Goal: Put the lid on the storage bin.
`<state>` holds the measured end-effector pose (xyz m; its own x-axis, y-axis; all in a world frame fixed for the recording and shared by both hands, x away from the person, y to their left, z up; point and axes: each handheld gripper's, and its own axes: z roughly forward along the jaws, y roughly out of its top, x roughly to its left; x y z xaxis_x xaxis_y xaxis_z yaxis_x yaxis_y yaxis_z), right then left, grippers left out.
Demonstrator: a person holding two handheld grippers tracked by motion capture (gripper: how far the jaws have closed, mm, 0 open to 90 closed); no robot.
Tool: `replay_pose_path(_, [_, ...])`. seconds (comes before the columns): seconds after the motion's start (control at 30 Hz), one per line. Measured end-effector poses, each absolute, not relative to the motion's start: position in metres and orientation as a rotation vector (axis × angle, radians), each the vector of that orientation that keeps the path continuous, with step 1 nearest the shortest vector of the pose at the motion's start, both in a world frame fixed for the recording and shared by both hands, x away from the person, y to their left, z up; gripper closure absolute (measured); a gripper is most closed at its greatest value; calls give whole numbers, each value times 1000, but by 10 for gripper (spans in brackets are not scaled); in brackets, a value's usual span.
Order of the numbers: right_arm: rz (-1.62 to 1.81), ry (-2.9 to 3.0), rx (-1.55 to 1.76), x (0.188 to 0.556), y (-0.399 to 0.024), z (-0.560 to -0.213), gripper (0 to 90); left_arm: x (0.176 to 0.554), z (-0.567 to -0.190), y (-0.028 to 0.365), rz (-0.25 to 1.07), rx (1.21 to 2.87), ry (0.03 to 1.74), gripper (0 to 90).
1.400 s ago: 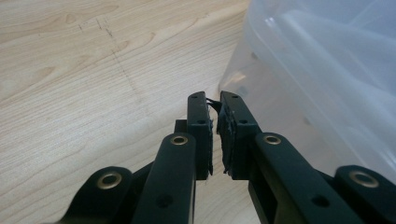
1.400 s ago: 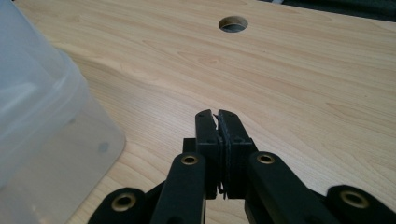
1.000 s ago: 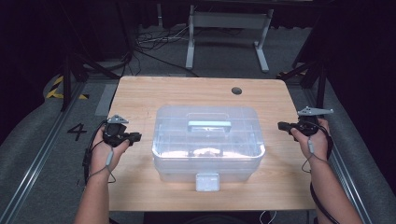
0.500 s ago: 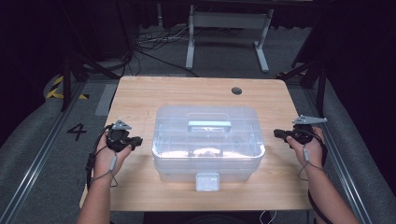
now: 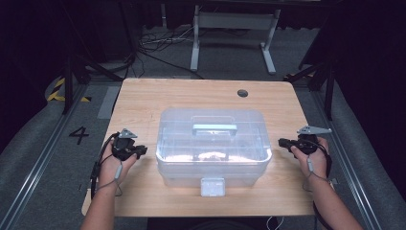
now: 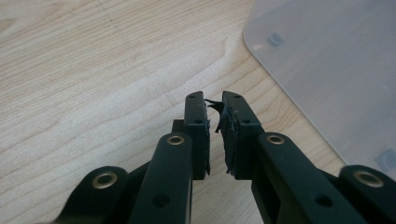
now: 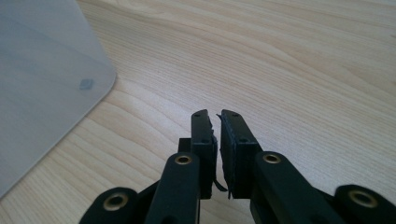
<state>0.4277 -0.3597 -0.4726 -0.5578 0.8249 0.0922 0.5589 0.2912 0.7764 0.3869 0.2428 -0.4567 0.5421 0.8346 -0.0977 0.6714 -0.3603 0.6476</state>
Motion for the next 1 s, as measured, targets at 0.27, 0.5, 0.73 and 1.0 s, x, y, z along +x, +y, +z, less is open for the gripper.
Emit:
replay_pose_path(0.27, [1141, 2244, 1248, 422, -354, -477, 825, 385, -462, 238, 320, 2173, 1212, 797])
replay_pose_path(0.5, [1085, 2273, 1219, 423, -349, -482, 788, 386, -463, 238, 299, 2175, 1229, 766])
replay_pose_path(0.73, [1079, 2254, 1219, 425, -351, -487, 586, 388, -464, 240, 323, 2144, 1261, 632])
replay_pose_path(1.0, [1079, 2220, 1254, 430, -355, -490, 465, 391, -466, 244, 358, 2102, 1314, 401])
